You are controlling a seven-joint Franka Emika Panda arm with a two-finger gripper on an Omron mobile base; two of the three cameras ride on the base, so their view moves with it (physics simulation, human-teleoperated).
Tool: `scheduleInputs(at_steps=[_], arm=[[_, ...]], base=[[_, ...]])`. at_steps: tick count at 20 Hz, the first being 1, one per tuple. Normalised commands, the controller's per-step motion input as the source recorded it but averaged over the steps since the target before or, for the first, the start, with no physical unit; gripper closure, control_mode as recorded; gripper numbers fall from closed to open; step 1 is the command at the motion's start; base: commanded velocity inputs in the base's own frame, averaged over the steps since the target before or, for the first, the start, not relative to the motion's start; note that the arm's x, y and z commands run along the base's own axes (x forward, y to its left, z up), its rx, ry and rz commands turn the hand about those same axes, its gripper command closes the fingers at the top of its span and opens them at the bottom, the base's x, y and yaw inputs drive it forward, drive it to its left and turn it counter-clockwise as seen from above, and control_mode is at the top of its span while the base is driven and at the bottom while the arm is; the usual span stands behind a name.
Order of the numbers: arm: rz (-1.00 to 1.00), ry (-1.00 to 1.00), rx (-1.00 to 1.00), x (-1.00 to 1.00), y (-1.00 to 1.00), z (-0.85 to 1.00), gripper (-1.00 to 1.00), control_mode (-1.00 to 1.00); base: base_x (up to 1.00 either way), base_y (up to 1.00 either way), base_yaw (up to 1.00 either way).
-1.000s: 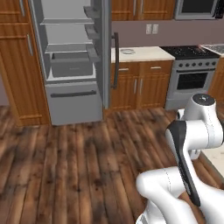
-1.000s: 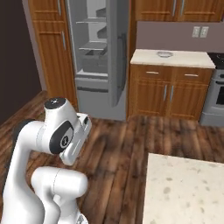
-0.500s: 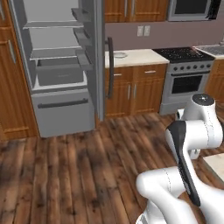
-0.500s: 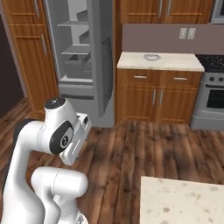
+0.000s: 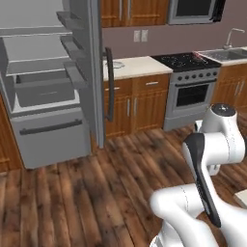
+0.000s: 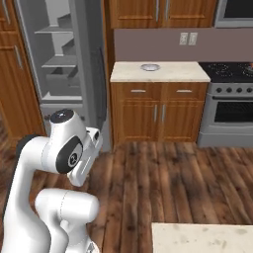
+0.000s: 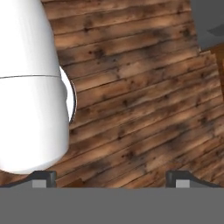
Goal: Place the cold items (orange and onion) from the fridge in one tupperware on the dining counter. Place the warm items (kebab skewer and hot dog) in the stove area in another tupperware.
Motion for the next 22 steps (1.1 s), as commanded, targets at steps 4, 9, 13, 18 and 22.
scheduleInputs(at_steps=[4,9,13,18,22], arm=[[0.00,0.00,0.00,0.00,0.00,0.00,-1.00,1.00],[0.00,0.00,0.00,0.00,0.00,0.00,-1.00,1.00],[0.00,0.00,0.00,0.00,0.00,0.00,-1.00,1.00],[0.00,0.00,0.00,0.00,0.00,0.00,-1.00,1.00],[0.00,0.00,0.00,0.00,0.00,0.00,-1.00,1.00]], base=[[0.54,-0.15,-0.37],[0.54,-0.18,-0.41],[0.63,-0.12,-0.43],[0.65,-0.02,-0.42],[0.70,0.01,-0.36]])
